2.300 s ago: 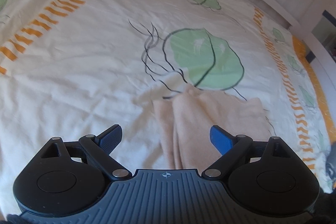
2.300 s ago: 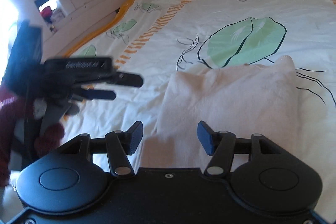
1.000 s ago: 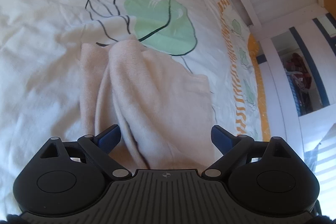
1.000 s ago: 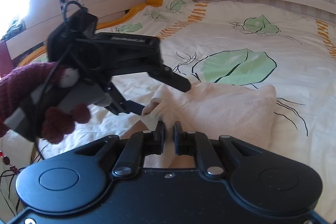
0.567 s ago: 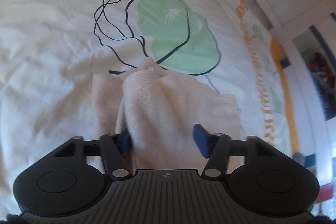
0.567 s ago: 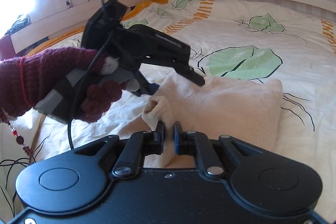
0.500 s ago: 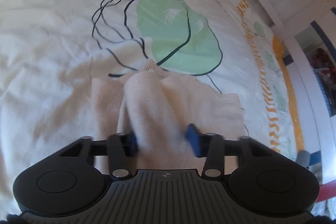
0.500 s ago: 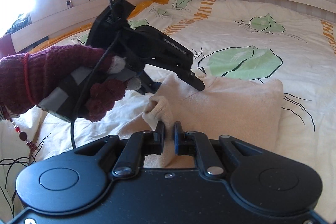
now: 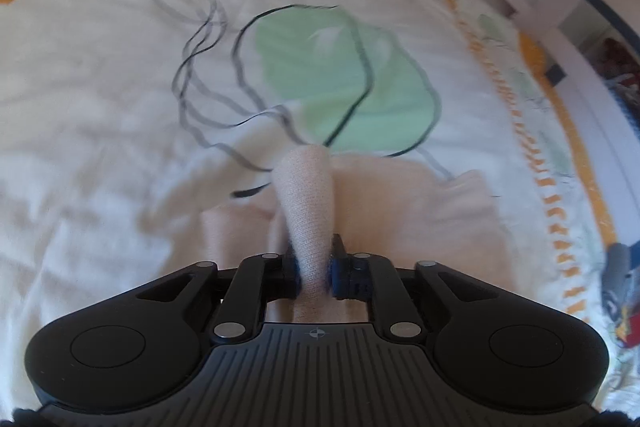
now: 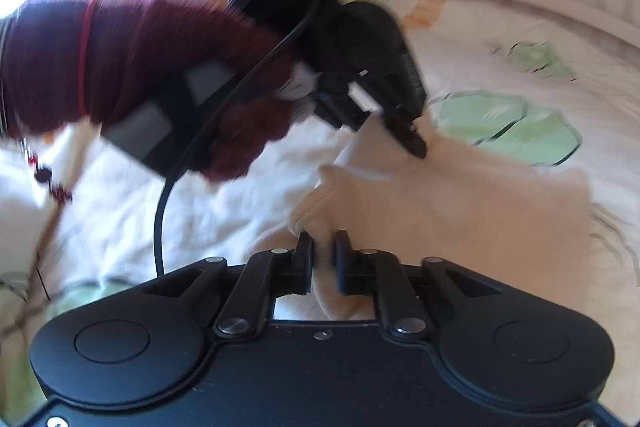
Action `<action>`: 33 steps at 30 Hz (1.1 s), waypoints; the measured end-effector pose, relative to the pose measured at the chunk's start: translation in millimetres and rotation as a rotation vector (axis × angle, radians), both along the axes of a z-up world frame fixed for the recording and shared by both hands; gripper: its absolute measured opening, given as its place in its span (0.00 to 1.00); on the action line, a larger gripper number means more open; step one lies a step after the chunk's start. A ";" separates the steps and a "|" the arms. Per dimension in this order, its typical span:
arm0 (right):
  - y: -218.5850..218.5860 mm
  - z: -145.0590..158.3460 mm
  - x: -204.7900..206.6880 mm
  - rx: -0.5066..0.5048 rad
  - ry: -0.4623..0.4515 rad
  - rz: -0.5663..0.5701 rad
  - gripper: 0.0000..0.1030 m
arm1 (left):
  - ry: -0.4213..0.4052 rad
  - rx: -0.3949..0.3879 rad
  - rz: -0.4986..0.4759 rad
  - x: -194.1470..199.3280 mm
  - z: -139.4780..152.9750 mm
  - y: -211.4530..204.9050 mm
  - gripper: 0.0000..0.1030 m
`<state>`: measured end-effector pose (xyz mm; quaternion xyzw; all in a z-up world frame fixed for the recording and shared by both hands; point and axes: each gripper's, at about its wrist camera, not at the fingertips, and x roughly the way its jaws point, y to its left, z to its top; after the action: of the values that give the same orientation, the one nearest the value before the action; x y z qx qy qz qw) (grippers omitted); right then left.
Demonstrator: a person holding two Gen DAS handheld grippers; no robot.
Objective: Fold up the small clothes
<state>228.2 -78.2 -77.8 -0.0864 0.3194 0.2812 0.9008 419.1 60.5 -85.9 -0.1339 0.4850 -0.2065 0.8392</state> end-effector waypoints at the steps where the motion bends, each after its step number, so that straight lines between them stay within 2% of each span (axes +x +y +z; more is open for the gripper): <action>1: 2.3 -2.3 -2.8 -0.010 -0.010 0.018 0.31 | -0.004 -0.019 0.014 0.3 -3.0 3.9 0.18; 2: 3.4 -2.5 -6.1 -0.017 -0.023 0.036 0.40 | -0.007 -0.047 0.030 0.5 -3.3 8.8 0.19; 3: 3.4 -1.7 -9.3 -0.016 -0.032 0.056 0.45 | -0.011 -0.058 0.040 0.8 -2.5 11.2 0.20; 5: -0.1 0.6 -14.4 0.012 -0.033 0.100 0.60 | -0.040 -0.021 0.050 1.7 2.3 12.5 0.30; 6: -1.6 1.7 -18.9 0.023 -0.033 0.116 0.62 | -0.059 0.024 0.065 1.8 6.8 13.1 0.38; 9: -9.8 7.6 -26.8 0.046 -0.046 0.108 0.64 | -0.102 0.057 0.090 -6.0 25.3 17.9 0.46; 10: -14.6 10.5 -28.3 0.068 -0.046 0.096 0.65 | -0.118 0.058 0.098 -11.9 32.8 19.1 0.54; 11: -20.2 13.9 -29.2 0.096 -0.043 0.083 0.71 | -0.139 0.057 0.095 -18.8 40.8 19.2 0.59; 12: -26.2 17.4 -30.4 0.124 -0.037 0.068 0.74 | -0.158 0.060 0.080 -26.0 47.4 17.6 0.73; 13: -32.2 20.9 -31.3 0.147 -0.031 0.054 0.78 | -0.176 0.068 0.058 -34.0 53.2 14.7 0.81; 16: -50.0 32.0 -33.7 0.193 -0.012 0.008 0.81 | -0.208 0.119 -0.013 -56.7 59.5 0.2 0.83; 18: -60.0 37.9 -33.9 0.221 0.014 -0.020 0.90 | -0.213 0.150 -0.042 -68.5 55.8 -8.9 0.83; 19: -65.9 40.5 -34.8 0.238 0.024 -0.033 0.93 | -0.210 0.163 -0.055 -72.8 52.8 -12.7 0.83; 21: -78.6 45.7 -37.8 0.259 0.035 -0.061 0.93 | -0.185 0.181 -0.075 -78.2 44.2 -18.5 0.83; 25: -100.7 49.4 -45.5 0.273 0.053 -0.110 0.99 | -0.107 0.207 -0.069 -85.3 20.7 -20.4 0.83; 27: -111.6 47.8 -48.9 0.277 0.066 -0.135 0.99 | -0.075 0.246 -0.067 -93.3 8.4 -18.0 0.83; 29: -122.0 46.5 -54.5 0.280 0.072 -0.159 0.99 | -0.047 0.254 -0.058 -100.8 -1.5 -11.2 0.86; 30: -126.8 45.2 -56.4 0.285 0.079 -0.172 0.99 | -0.047 0.244 -0.049 -105.3 -3.7 -5.9 0.89; 33: -140.1 38.5 -59.9 0.308 0.106 -0.209 0.99 | -0.052 0.241 -0.018 -116.7 -3.0 4.2 0.90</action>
<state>168.3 -218.3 -39.3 0.1012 0.3267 0.2358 0.9096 302.4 64.6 -88.9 -0.0222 0.4855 -0.1576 0.8596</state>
